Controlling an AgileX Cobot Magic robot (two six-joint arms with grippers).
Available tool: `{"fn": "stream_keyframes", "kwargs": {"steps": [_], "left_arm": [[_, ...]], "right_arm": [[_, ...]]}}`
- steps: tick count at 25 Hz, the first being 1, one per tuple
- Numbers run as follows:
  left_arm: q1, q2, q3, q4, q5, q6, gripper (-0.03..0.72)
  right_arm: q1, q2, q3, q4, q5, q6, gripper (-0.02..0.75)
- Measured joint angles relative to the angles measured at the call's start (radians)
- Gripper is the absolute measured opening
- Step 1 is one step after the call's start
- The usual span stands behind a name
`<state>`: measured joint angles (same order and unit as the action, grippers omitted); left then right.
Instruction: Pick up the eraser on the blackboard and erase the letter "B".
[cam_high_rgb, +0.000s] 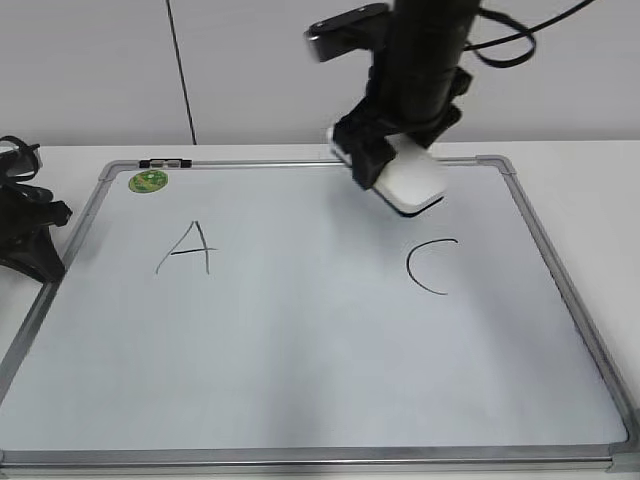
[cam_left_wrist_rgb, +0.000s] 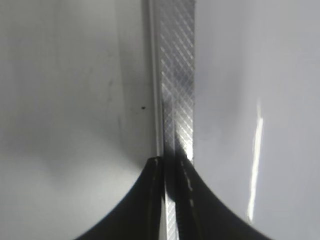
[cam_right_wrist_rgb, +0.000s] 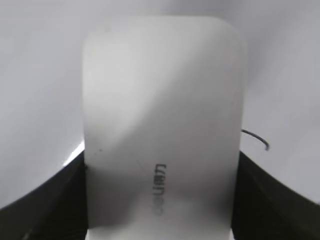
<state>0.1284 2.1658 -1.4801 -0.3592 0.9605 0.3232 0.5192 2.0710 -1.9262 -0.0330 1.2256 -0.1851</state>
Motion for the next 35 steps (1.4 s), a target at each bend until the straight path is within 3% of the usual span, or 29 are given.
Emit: {"fn": "stream_keyframes", "kwargs": {"steps": [6, 13, 18, 29, 35], "left_arm": [[0.0, 0.0, 0.0, 0.002, 0.0, 0.0, 0.032], [0.0, 0.0, 0.0, 0.002, 0.0, 0.0, 0.032], [0.0, 0.0, 0.0, 0.002, 0.0, 0.0, 0.032], [0.0, 0.0, 0.0, 0.002, 0.002, 0.0, 0.032], [0.0, 0.0, 0.0, 0.002, 0.002, 0.0, 0.032]], "right_arm": [[-0.198, -0.033, 0.0, -0.005, 0.006, 0.076, 0.529], [-0.338, -0.035, 0.0, -0.007, 0.012, 0.13, 0.529], [-0.383, -0.035, 0.043, -0.007, 0.006, 0.168, 0.529], [-0.41, -0.034, 0.328, 0.016, -0.203, 0.239, 0.529], [-0.445, -0.02, 0.396, 0.056, -0.27, 0.247, 0.529]]}}
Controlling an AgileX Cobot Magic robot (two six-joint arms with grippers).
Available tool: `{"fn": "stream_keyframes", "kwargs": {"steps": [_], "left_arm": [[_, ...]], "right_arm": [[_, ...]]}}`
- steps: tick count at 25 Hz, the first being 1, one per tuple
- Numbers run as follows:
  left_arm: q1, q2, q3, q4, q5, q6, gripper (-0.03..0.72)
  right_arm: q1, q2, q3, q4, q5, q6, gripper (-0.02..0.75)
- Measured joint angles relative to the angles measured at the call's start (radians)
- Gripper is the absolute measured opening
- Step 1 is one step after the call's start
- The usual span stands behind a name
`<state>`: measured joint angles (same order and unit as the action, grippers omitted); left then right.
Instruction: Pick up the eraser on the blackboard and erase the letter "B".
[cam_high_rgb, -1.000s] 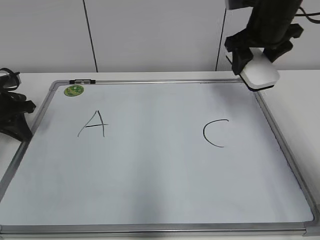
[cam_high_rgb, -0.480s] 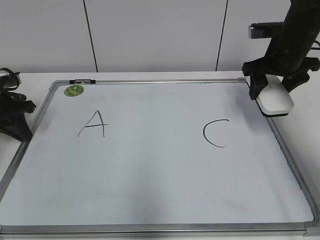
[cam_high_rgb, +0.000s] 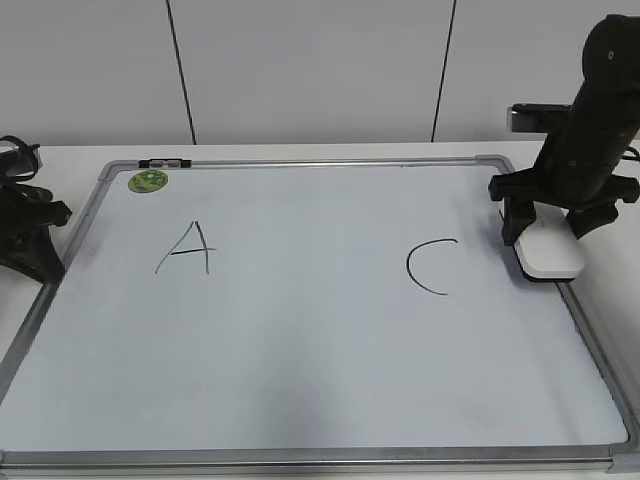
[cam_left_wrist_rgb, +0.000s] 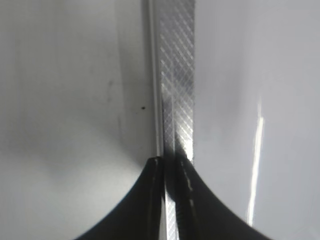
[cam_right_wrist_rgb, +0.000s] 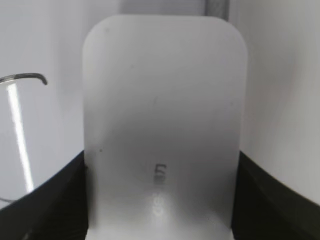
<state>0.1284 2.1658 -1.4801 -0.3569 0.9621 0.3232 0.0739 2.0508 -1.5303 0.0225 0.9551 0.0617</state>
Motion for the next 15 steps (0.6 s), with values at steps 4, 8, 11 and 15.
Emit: {"fn": "stream_keyframes", "kwargs": {"steps": [4, 8, 11, 15], "left_arm": [[0.0, 0.0, 0.0, 0.0, 0.0, 0.0, 0.032], [0.0, 0.0, 0.0, 0.0, 0.0, 0.0, 0.032], [0.0, 0.0, 0.0, 0.0, 0.002, 0.0, 0.032], [0.0, 0.0, 0.0, 0.0, 0.002, 0.0, 0.032]], "right_arm": [[-0.011, 0.026, 0.004, 0.004, -0.017, -0.004, 0.529], [-0.011, 0.048, 0.004, 0.021, -0.026, -0.017, 0.529], [-0.011, 0.063, 0.004, 0.027, -0.048, -0.031, 0.529], [-0.011, 0.063, 0.005, 0.027, -0.057, -0.035, 0.529]]}}
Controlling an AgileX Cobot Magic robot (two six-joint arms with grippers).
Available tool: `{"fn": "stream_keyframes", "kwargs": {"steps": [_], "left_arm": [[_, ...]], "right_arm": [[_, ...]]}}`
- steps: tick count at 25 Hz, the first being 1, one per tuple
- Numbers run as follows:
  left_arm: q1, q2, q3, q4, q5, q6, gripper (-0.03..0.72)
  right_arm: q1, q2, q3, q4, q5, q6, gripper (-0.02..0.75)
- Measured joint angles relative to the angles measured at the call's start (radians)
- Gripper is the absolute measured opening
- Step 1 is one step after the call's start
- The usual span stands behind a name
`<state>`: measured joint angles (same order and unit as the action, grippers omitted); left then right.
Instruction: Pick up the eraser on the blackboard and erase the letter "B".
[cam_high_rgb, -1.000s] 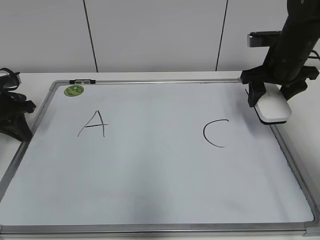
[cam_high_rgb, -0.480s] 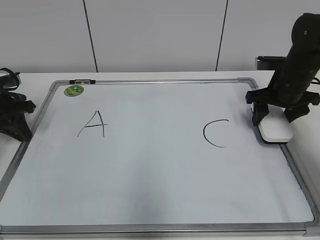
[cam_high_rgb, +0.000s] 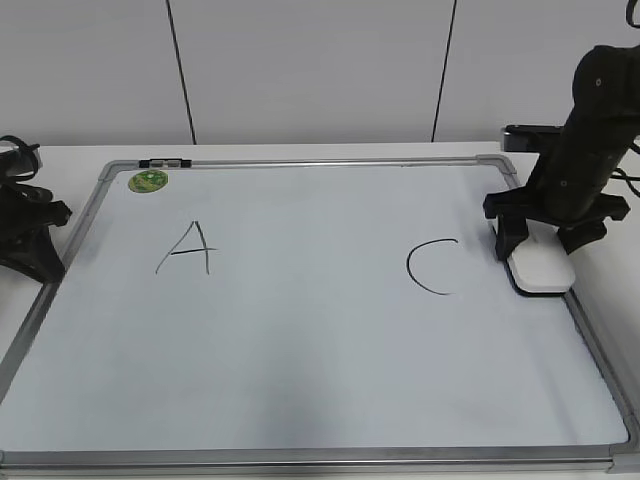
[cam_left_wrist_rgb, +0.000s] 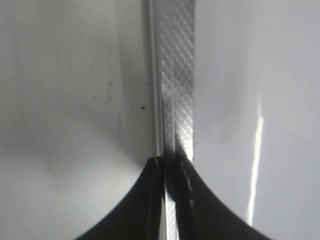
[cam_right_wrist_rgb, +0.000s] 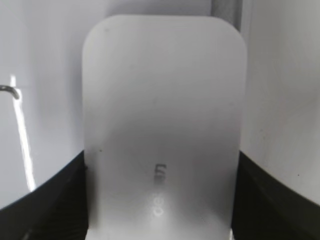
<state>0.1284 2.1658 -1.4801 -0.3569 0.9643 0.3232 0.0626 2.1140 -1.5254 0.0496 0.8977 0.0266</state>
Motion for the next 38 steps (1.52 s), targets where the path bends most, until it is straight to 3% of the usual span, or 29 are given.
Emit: {"fn": "stream_keyframes", "kwargs": {"steps": [7, 12, 19, 22, 29, 38], "left_arm": [[0.0, 0.0, 0.0, 0.0, 0.0, 0.0, 0.032], [0.0, 0.0, 0.0, 0.0, 0.0, 0.0, 0.032], [0.0, 0.0, 0.0, 0.0, 0.0, 0.0, 0.053], [0.0, 0.004, -0.012, 0.006, 0.003, 0.0, 0.11], [0.0, 0.01, -0.14, 0.016, 0.13, 0.0, 0.321], [0.0, -0.181, -0.175, 0.018, 0.241, -0.021, 0.351]], "right_arm": [[0.0, 0.008, 0.002, 0.005, -0.004, -0.05, 0.538], [0.0, 0.009, -0.024, 0.009, 0.011, -0.055, 0.614], [0.0, -0.018, -0.164, 0.005, 0.168, -0.062, 0.624], [0.0, -0.058, -0.193, 0.005, 0.21, -0.077, 0.622], [0.0, -0.132, -0.2, 0.003, 0.286, -0.115, 0.598], [0.004, -0.261, -0.2, 0.003, 0.326, -0.125, 0.596]]}}
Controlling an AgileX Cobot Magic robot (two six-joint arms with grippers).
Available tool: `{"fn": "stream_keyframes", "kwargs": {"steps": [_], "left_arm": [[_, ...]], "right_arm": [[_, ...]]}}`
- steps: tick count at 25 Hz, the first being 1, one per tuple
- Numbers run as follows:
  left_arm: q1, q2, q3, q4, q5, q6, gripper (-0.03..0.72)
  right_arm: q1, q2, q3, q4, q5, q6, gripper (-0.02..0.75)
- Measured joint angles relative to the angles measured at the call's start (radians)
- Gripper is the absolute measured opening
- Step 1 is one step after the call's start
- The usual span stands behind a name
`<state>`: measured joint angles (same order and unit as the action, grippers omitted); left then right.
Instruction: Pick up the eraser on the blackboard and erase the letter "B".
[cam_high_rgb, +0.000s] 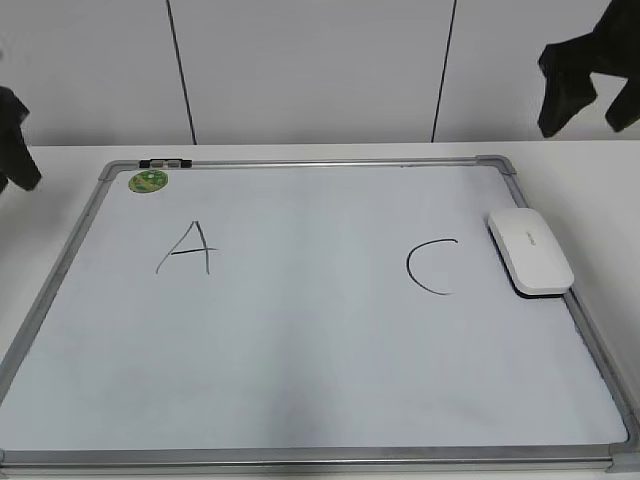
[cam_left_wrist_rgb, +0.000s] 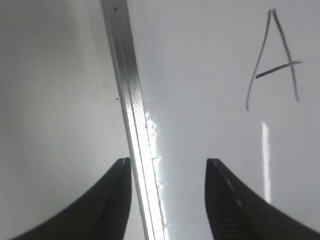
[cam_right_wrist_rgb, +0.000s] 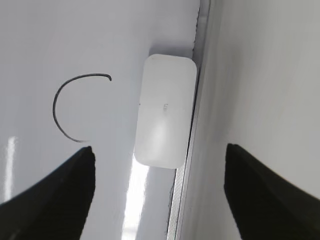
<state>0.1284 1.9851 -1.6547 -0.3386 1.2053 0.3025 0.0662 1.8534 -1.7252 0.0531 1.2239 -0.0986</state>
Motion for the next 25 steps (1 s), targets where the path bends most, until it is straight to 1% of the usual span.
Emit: {"fn": "stream_keyframes", "kwargs": {"steps": [5, 8, 11, 15, 18, 20, 21, 22, 24, 25], "left_arm": [[0.0, -0.147, 0.0, 0.022, 0.016, -0.056, 0.353], [0.0, -0.274, 0.0, 0.044, 0.02, -0.095, 0.352], [0.0, -0.412, 0.035, 0.052, 0.022, -0.114, 0.353], [-0.002, -0.579, 0.135, 0.052, 0.036, -0.12, 0.353], [-0.016, -0.679, 0.227, 0.058, 0.042, -0.129, 0.353], [-0.031, -0.742, 0.295, 0.058, 0.042, -0.142, 0.353], [-0.042, -0.777, 0.325, 0.058, 0.042, -0.147, 0.353], [-0.053, -0.813, 0.362, 0.058, 0.044, -0.153, 0.353], [-0.074, -0.881, 0.431, 0.058, 0.044, -0.157, 0.353], [-0.085, -0.92, 0.468, 0.058, 0.044, -0.16, 0.353]], "right_arm": [[0.0, -0.142, 0.0, 0.0, 0.013, -0.001, 0.596], [0.0, -0.207, 0.0, 0.0, 0.018, -0.002, 0.595], [0.0, -0.281, 0.006, 0.005, 0.021, -0.002, 0.595], [0.0, -0.418, 0.047, 0.002, 0.026, -0.007, 0.595], [0.0, -0.465, 0.064, 0.002, 0.026, -0.008, 0.595], [0.0, -0.599, 0.136, 0.002, 0.028, -0.01, 0.594], [0.0, -0.599, 0.136, 0.002, 0.028, -0.01, 0.594], [0.0, -0.692, 0.198, 0.0, 0.03, -0.01, 0.594], [0.0, -0.785, 0.261, -0.004, 0.035, -0.01, 0.594], [0.0, -0.785, 0.261, -0.004, 0.035, -0.01, 0.594]]}}
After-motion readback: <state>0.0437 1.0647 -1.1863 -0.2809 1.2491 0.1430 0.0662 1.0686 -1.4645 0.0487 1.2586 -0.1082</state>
